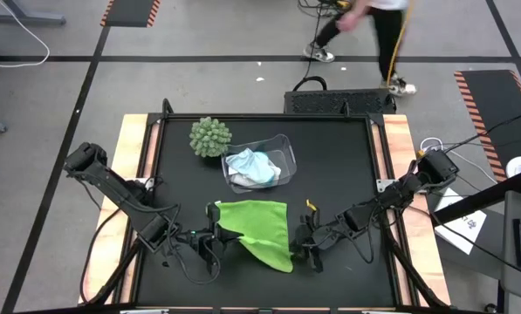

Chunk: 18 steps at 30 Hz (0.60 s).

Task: Fold microfiber towels
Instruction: Fold the green towel

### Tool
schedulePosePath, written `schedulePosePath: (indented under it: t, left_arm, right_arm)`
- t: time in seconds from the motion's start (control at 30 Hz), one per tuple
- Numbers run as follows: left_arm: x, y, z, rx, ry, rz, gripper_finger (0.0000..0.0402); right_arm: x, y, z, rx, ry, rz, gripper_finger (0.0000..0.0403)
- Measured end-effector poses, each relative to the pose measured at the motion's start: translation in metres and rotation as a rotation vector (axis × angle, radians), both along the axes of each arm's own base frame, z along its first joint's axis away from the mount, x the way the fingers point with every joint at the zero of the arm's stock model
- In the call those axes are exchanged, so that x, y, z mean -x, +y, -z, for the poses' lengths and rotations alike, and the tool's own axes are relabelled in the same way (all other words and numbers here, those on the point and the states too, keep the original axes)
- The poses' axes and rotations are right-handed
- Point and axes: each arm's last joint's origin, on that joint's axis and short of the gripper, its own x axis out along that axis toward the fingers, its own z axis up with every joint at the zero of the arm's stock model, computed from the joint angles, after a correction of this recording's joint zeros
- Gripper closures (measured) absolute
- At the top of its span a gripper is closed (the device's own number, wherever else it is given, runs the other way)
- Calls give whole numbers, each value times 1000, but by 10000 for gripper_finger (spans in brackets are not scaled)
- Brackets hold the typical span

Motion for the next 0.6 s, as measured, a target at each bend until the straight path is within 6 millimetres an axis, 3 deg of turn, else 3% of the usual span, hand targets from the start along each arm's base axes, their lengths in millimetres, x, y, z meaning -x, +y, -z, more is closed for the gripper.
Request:
schedulePosePath:
  t: [0.27, 0.6]
  left_arm:
    - [0, 0, 0, 2, -1, -1, 400]
    - [-2, 3, 0, -2, -1, -8, 398]
  right_arm:
    - [4, 3, -10, -27, -27, -20, 241]
    - [2, 4, 0, -28, 7, 31, 241]
